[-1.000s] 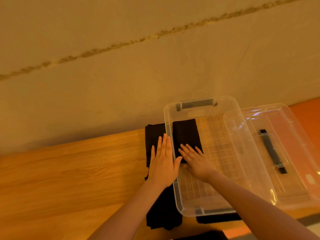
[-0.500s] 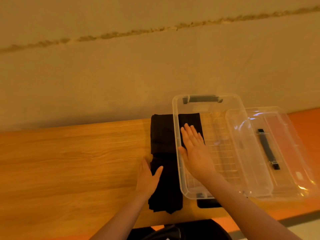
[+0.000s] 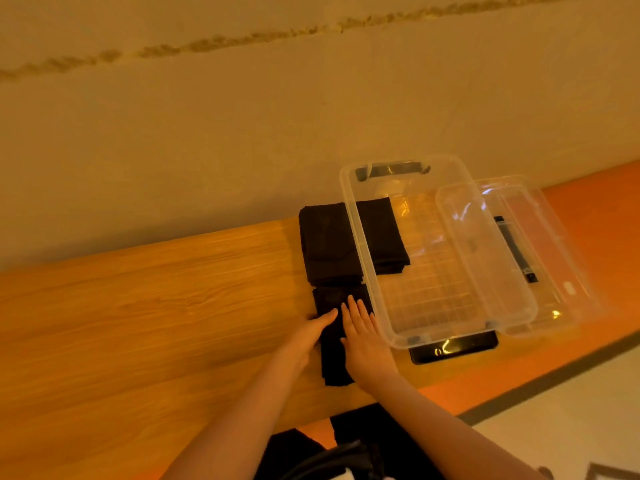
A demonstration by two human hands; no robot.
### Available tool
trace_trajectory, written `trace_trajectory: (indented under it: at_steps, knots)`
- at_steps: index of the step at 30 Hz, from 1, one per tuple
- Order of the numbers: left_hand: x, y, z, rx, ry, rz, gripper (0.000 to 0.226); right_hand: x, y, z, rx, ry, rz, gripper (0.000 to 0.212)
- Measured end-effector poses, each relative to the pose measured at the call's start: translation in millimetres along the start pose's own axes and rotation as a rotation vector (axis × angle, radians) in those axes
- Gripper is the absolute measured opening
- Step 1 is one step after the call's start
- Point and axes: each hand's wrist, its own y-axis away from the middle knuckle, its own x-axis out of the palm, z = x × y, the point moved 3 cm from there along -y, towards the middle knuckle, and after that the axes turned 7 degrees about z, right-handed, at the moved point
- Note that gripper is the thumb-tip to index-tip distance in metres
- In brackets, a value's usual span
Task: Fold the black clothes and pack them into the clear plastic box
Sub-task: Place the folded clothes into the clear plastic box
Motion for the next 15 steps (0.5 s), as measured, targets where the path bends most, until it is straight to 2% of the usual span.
trace_trajectory:
  at_steps: [5, 10, 15]
  knots:
    - [9, 8, 1, 0.033, 0.163, 0.03, 0.045, -7, 0, 3, -0.076, -0.161, -0.022, 0.057]
    - [-12, 30, 3, 0.195, 0.299, -0.053, 0.017, -19, 14, 22, -0.204, -0.363, -0.055, 0.059]
    - [-33, 65, -37, 0.346, 0.409, -0.026, 0.026, -70, 9, 59, -0.294, -0.486, -0.225, 0.073]
